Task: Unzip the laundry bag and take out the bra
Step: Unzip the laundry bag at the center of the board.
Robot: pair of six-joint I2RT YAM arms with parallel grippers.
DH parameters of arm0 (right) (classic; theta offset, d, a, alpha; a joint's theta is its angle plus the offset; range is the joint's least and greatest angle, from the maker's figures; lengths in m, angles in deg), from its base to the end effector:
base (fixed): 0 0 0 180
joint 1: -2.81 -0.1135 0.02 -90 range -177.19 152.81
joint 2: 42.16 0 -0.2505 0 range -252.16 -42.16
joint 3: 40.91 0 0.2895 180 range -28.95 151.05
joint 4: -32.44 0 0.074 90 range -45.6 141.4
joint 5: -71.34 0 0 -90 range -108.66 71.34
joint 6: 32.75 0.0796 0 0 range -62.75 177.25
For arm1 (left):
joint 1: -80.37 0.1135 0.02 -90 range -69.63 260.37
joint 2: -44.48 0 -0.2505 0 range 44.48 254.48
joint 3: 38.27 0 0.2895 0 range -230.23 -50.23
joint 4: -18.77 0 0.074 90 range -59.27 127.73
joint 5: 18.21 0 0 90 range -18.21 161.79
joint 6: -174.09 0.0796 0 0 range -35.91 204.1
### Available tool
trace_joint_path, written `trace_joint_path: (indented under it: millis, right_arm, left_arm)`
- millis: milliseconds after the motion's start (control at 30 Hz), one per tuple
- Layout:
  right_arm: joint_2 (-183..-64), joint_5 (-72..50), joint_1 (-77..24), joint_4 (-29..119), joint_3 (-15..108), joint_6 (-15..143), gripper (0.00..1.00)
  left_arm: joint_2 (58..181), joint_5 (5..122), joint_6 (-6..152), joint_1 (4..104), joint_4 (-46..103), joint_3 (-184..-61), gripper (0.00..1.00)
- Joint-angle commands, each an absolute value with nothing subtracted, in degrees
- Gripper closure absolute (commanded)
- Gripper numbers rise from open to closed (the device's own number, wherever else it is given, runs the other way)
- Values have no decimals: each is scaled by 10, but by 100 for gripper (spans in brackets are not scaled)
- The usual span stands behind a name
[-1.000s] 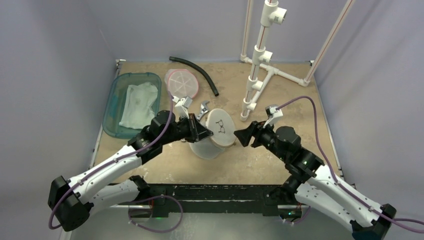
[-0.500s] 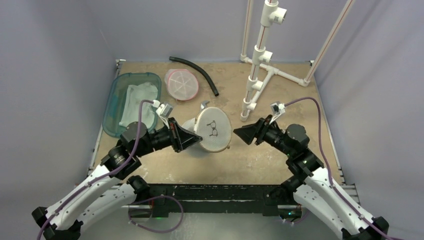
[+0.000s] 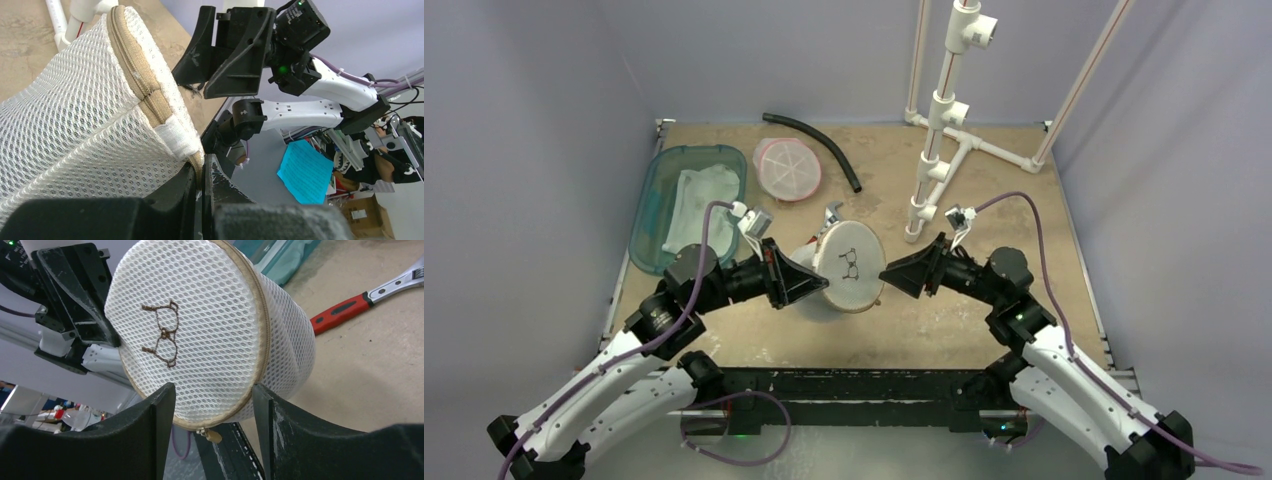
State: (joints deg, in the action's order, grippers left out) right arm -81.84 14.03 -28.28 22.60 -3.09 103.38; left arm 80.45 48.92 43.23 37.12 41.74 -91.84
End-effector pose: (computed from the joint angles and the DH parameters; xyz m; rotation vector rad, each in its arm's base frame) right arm 0.1972 0.1691 0.2836 -0.3167 1.6118 1.4736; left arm 0.1535 -0.1869 0.3344 0.3773 1.8331 -1.3989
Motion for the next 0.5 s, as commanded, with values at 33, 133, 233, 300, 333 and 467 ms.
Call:
trace_joint_path:
  millis: [33,133,233,300,333,467]
  right_arm:
    - [-816,133,-281,208,-39,1029,40]
    - [-806,115,-281,226,-32,1017,39]
    - [-797,106,-281,244,-24,1007,38]
    - [-804,113,-281,239,-26,1004,39]
    - [-809,123,-282,227,-31,1007,41]
    - [-850,151,-282,172,-39,1021,48]
  left_arm:
    - [801,463,441,373,363,-926,100]
    - [801,461,444,374,369,-929,100]
    - [797,462,445,374,374,-927,100]
    - [792,458,443,373,369,-922,100]
    - [790,455,441,373,365,-919,100]
    - [785,447,431,373,343,-906,100]
